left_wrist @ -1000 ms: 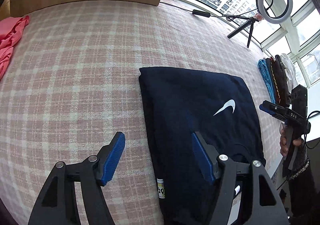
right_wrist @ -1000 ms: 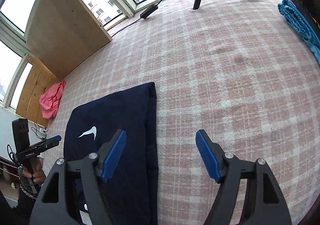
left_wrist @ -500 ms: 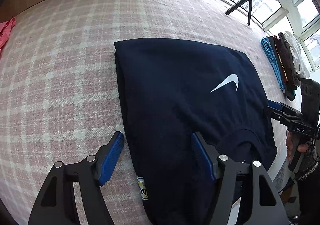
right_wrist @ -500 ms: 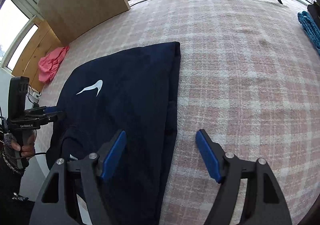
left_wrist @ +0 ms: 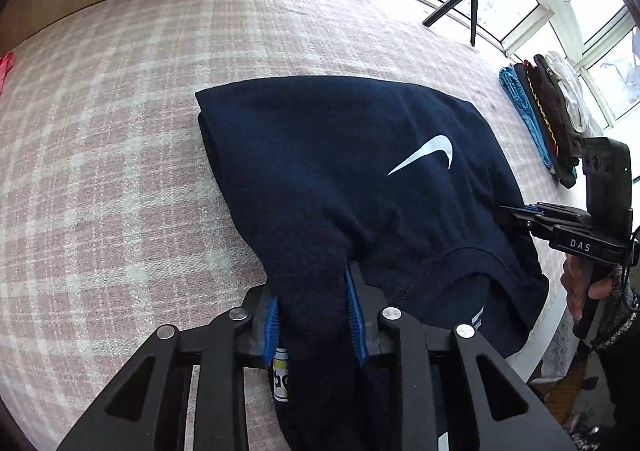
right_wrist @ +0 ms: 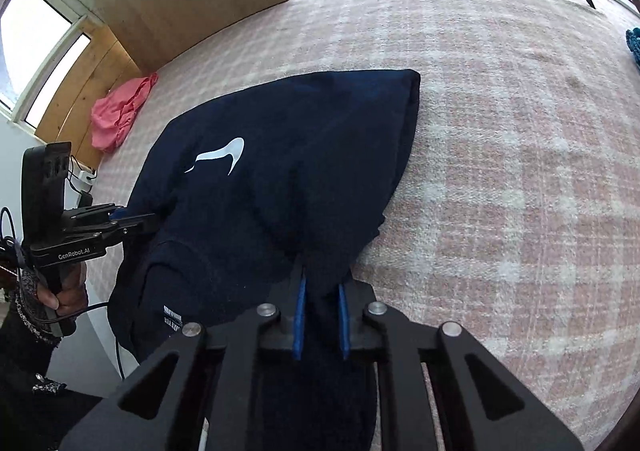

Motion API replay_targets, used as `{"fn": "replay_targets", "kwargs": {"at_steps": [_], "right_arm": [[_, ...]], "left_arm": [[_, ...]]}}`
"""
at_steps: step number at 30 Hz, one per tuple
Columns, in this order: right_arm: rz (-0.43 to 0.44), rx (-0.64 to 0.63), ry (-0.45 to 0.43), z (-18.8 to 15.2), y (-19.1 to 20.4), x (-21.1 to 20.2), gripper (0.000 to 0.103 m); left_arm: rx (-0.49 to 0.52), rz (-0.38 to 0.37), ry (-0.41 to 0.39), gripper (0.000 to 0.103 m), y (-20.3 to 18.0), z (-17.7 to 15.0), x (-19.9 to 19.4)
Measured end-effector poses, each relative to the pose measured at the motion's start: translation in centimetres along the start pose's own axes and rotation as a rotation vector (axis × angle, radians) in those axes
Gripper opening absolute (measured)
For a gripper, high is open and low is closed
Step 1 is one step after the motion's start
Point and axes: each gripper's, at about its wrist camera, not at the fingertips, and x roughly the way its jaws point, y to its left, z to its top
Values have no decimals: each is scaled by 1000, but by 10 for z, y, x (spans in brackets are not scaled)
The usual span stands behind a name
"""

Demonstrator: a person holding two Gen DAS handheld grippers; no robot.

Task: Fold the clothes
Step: 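Lift the navy bundle with both grippers and carry it to the clothes stack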

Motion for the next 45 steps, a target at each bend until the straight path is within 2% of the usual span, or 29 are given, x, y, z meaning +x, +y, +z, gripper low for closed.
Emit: {"fn": "replay_targets", "kwargs": {"at_steps": [2,6,12,16,18,22,28,31,33,36,40,42,45], "right_arm": [[26,38,-11,0,3,-3,12],[91,84,-82,3,17,-28,11],[57,29,-204,7,50,-91,11],[26,28,-310,3,48,-142,11],[5,31,-354,0,36,-175,11],[-57,48,-446,-7,-1,-242,11],[-168,46,-543,-19,-82,-345,11],[-210,41,-564,-17,-134,-389,11],[-258,28,-567,-14,-171,-412,11],[-284,23,-562,2,-227,-442,11],[-324,9,-512,34,-293,-457,11],[-328,10,-479,49,-326,-454,11],[-349,23,-415,66,-379,-431,11]], "left_arm": [[-47,-58,-5,17,3,1,-3],[-53,-186,-70,16,-3,5,-35],[109,-258,-165,15,-54,26,-83],[204,-289,-208,15,-92,47,-100],[256,-317,-225,15,-121,62,-105],[365,-348,-253,15,-191,82,-105],[500,-394,-301,15,-329,117,-86],[554,-419,-325,15,-401,135,-72],[578,-415,-338,15,-449,153,-60],[605,-406,-347,15,-508,181,-37],[627,-384,-332,15,-558,211,-2],[636,-359,-322,15,-569,222,20],[556,-325,-231,16,-546,230,59]]}}
